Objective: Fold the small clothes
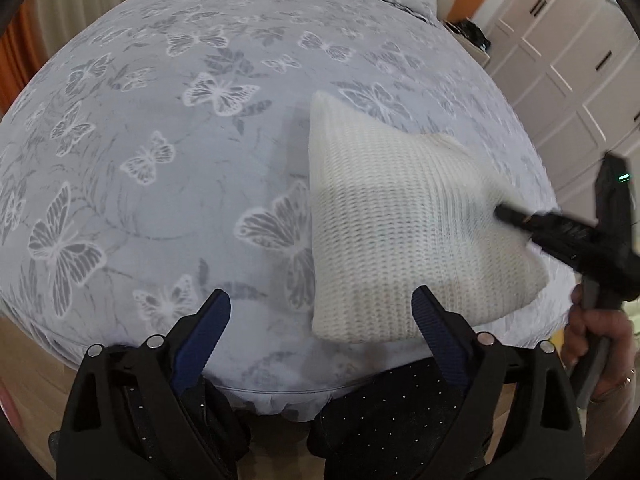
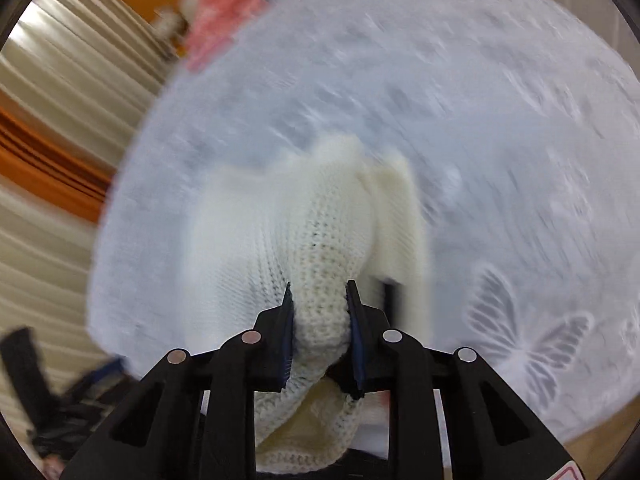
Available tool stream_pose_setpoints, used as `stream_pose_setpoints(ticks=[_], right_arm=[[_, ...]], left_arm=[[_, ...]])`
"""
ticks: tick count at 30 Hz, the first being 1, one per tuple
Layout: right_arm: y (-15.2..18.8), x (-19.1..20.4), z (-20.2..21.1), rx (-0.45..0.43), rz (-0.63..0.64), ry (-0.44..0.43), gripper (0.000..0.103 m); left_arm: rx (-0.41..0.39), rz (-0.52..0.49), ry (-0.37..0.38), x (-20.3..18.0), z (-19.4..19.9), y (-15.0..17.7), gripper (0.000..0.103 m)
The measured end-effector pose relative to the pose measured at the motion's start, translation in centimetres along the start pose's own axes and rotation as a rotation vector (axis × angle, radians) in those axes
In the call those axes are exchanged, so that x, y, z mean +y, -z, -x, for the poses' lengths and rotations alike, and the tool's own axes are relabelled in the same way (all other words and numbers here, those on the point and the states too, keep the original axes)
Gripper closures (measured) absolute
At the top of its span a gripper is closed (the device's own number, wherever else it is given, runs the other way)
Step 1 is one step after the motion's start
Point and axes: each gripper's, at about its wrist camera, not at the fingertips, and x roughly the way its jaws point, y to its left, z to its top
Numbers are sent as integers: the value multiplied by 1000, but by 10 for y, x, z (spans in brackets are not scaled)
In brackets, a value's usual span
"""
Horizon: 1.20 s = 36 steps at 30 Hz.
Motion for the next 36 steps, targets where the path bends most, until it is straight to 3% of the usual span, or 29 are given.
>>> stream_pose_setpoints(ticks=[2,7,9,11,13,15,16,17,21,23,25,31,34,36], right_arm=[[12,-20,-29,76,-17,37,74],[18,-18,-4,-29,-82,-27,66],[13,-14,2,-33,-72,-34,62],[2,-10,0,-30,-52,-23,47],[-12,-8,-6,-31,-39,-23,47],[-22,-6,-23,-13,-32,-61,59],[-26,-7,-35,14,-28,-74,88],[-33,-6,-41,30,-23,-76,88],[-44,-5,-14,-78,-8,-51,89],[-41,-16,-20,-66,-30,-53,88],[-32,-32,-50,30,-54,-52,83],[-13,-32,-11,-58,-138,-136,74],[13,-26,10,-61,-137,-143,51],[36,-15,17,-42,-98,-140,46]], left_arm=[[18,-5,2,-4,-8,1,13],[56,36,28,-4,-25,-6,12],[60,75,55,1,-28,-10,12],[53,73,43,1,-31,-13,11],[38,50,12,-2,-32,-15,11],[19,22,-17,-7,-32,-16,11],[16,12,-24,-8,-31,-17,11],[14,4,-30,-10,-31,-18,12],[15,-38,-72,-14,-34,-22,11],[7,-59,-88,-15,-37,-24,11],[11,-65,-96,-16,-42,-25,11],[16,-60,-114,-20,-47,-24,11],[18,-65,-123,-21,-47,-22,11],[20,-68,-124,-22,-45,-20,11]])
